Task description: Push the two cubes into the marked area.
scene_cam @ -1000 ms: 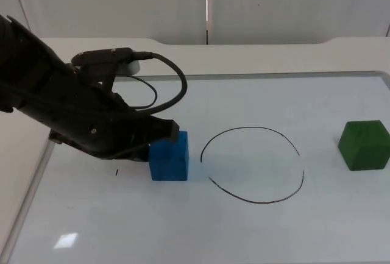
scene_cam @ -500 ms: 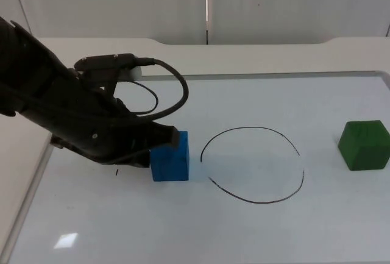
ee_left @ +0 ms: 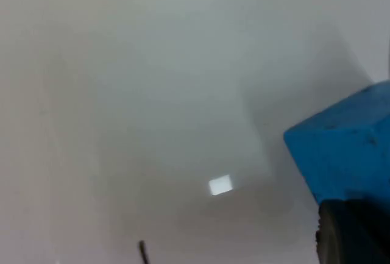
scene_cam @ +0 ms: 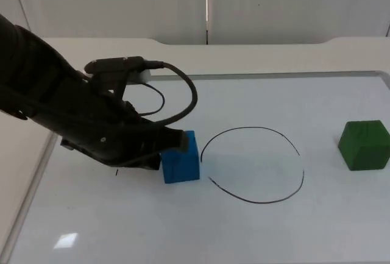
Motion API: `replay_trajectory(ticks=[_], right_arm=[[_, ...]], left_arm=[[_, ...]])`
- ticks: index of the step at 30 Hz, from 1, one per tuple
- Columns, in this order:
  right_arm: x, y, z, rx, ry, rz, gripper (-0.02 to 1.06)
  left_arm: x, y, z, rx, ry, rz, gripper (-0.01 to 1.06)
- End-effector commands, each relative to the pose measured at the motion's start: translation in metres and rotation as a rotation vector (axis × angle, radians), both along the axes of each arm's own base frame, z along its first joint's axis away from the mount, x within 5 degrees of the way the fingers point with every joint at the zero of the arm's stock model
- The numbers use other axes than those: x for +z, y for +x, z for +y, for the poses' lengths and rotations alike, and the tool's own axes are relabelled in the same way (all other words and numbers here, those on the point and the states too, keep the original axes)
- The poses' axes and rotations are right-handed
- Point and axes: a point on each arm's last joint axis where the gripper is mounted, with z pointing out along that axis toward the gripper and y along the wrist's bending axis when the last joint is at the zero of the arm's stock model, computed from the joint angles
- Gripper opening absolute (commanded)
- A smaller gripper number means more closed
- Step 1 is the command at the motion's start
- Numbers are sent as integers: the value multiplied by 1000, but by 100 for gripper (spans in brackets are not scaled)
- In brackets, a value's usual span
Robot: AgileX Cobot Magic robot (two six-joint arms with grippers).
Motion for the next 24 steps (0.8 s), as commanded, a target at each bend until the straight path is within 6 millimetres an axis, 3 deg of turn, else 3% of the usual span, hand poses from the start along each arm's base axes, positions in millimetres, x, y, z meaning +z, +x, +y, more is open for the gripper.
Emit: replay_trajectory(ticks=[1,24], right_arm=[[0,0,0,-7,1,-6,105],[0,0,0,-7,1,-6,105]], left_arm=[[1,0,-5,-2,-5,-10,0],[-2,6,-13,-18,-52,14,0]])
